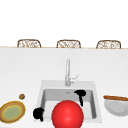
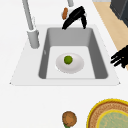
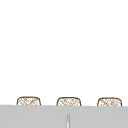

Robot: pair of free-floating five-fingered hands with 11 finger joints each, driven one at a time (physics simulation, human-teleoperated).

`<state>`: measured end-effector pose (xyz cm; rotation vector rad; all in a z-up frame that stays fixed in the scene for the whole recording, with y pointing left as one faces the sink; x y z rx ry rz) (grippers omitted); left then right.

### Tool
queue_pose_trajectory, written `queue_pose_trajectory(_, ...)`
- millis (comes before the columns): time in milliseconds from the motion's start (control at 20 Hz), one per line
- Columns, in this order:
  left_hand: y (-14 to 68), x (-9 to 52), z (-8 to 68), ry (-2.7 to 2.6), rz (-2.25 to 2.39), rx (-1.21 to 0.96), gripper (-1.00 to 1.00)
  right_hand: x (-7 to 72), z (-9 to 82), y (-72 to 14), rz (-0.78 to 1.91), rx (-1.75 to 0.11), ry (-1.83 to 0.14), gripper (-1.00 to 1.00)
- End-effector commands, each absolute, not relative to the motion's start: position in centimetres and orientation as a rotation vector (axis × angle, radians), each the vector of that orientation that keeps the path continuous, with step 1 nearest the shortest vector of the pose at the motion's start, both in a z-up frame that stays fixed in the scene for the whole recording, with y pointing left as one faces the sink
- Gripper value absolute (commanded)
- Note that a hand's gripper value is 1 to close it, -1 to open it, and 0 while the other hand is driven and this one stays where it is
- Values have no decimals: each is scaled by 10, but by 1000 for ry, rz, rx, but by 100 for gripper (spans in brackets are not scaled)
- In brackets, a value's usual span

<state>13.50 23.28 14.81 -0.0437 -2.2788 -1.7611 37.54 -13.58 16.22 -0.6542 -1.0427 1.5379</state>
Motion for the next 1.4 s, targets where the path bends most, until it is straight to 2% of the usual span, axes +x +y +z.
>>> queue_pose_trajectory(0, 233, 135, 148, -2279, -1761, -44, 0, 358, 146, -120, 1556, -592, -994, -100)
queue_pose_trajectory(450, 233, 135, 148, -2279, -1761, -44, 0, 347, 106, -104, 1588, -402, -840, -100)
queue_pose_trajectory(750, 233, 135, 148, -2279, -1761, -44, 0, 344, 79, -74, 1614, -567, -737, -100)
queue_pose_trajectory(1000, 233, 135, 148, -2279, -1761, -44, 0, 356, 51, -50, 1674, -555, -635, -100)
queue_pose_trajectory(1100, 233, 135, 148, -2279, -1761, -44, 0, 353, 31, -54, 1675, -586, -666, -100)
queue_pose_trajectory(1350, 233, 135, 148, -2279, -1761, -44, 0, 359, 12, -49, 1634, -526, -714, -100)
